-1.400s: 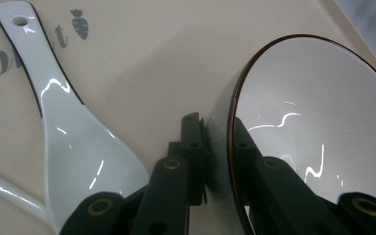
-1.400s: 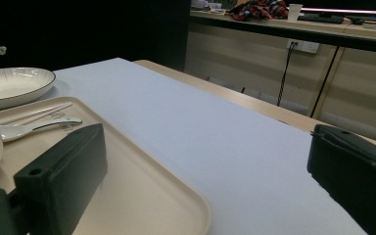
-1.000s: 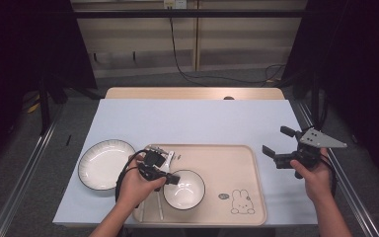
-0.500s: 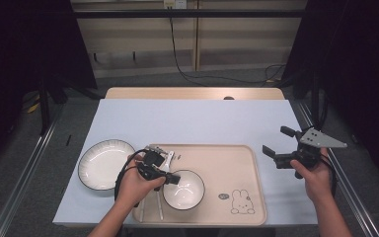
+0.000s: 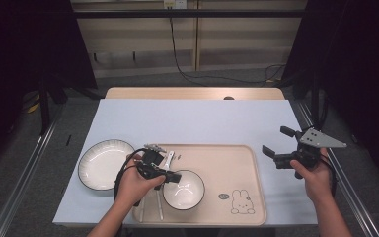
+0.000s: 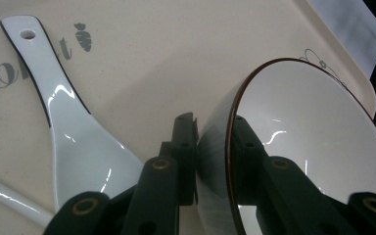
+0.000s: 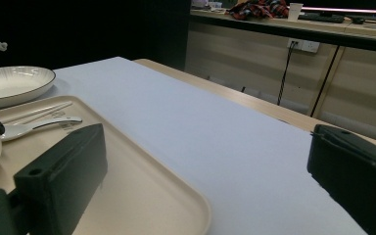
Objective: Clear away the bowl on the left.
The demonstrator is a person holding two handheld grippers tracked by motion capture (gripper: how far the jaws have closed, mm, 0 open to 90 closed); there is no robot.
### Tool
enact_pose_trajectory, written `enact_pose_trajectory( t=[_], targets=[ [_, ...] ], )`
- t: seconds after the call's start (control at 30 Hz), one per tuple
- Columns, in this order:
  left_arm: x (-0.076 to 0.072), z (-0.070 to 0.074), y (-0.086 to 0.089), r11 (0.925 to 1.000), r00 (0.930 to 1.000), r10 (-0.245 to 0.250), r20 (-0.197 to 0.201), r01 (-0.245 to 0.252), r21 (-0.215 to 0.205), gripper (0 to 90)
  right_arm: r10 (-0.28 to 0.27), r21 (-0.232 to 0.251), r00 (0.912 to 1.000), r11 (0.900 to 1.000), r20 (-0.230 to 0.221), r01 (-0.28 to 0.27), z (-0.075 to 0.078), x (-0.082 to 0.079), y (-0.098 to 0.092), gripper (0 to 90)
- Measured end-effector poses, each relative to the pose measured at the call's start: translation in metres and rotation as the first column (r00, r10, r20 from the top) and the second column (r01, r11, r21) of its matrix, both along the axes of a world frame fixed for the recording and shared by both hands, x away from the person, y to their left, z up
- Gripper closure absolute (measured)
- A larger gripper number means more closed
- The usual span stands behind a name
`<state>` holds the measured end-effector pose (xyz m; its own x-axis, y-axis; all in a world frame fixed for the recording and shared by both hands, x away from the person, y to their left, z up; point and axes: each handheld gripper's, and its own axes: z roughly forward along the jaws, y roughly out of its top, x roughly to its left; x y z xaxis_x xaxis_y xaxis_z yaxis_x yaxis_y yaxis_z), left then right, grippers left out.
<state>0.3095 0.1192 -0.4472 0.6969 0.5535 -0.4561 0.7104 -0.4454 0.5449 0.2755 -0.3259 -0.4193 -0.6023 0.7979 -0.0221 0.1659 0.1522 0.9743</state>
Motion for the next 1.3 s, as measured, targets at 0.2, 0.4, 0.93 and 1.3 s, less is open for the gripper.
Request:
enact_pose_trajectory(
  t=[0.2,0.4,0.93,1.3],
  targets=[
    [0.001,0.002,0.001,1.0,0.9999,-0.005,0.015,0.005,-0.003,72.3,0.001,-0.001,1.0,1.0,0.002,-0.001,0.0,0.0,0.0,0.8],
    [0.002,0.004,0.002,0.9999,0.9998,0.005,0.021,-0.005,-0.013,68.9,0.002,0.003,1.0,1.0,0.0,-0.002,0.0,0.0,0.0,0.8],
    [0.007,0.018,0.011,0.9961,0.9971,0.038,0.066,-0.033,-0.082,55.3,-0.002,-0.003,1.0,1.0,-0.004,0.002,0.0,-0.001,0.001,0.9],
    [0.01,0.022,0.016,0.9892,0.9918,0.091,0.09,-0.079,-0.123,42.8,-0.002,-0.006,1.0,1.0,-0.001,0.002,0.001,-0.001,0.001,0.9]
  ],
)
